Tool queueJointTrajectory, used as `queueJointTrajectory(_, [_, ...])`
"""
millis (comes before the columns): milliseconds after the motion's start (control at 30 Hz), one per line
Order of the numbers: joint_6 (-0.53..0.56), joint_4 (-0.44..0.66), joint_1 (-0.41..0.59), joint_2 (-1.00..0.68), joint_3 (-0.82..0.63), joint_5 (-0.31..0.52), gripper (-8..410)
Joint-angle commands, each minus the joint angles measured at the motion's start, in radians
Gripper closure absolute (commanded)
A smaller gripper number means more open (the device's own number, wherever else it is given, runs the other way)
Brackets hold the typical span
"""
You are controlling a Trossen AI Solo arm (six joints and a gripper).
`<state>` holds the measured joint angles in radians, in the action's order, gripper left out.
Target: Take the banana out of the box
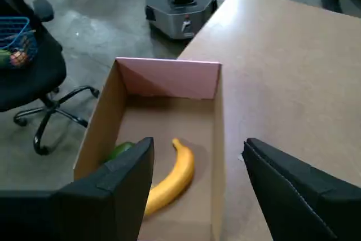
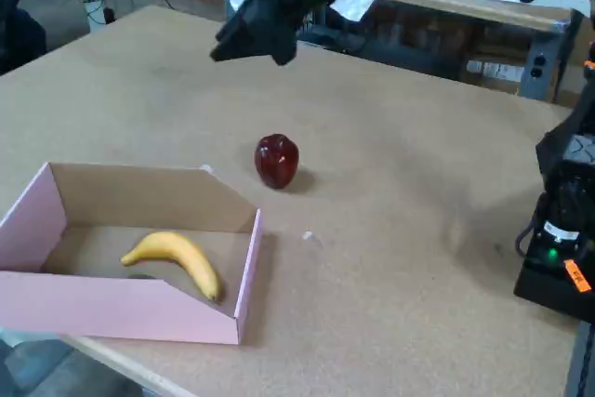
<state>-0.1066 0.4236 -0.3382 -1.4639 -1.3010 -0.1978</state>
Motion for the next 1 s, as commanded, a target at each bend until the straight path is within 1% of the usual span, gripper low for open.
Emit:
queueJointTrajectory(0, [0.007,0.004,-0.042,-0.067,-0.04,-0.005,184])
queueJointTrajectory(200, [0.117,0.058,-0.069,-0.158,-0.087,-0.008,174])
queueJointTrajectory(267, [0.163,0.068,-0.07,-0.177,-0.089,-0.053,172])
queueJointTrajectory(433, [0.238,0.067,-0.072,-0.174,-0.088,-0.053,172])
queueJointTrajectory(533, [0.229,0.068,-0.072,-0.168,-0.088,-0.057,172])
queueJointTrajectory(600, [0.204,0.072,-0.072,-0.166,-0.088,-0.054,172])
queueJointTrajectory(767, [0.206,0.075,-0.068,-0.165,-0.088,-0.047,172])
queueJointTrajectory(967, [0.16,0.075,-0.068,-0.165,-0.088,-0.042,172])
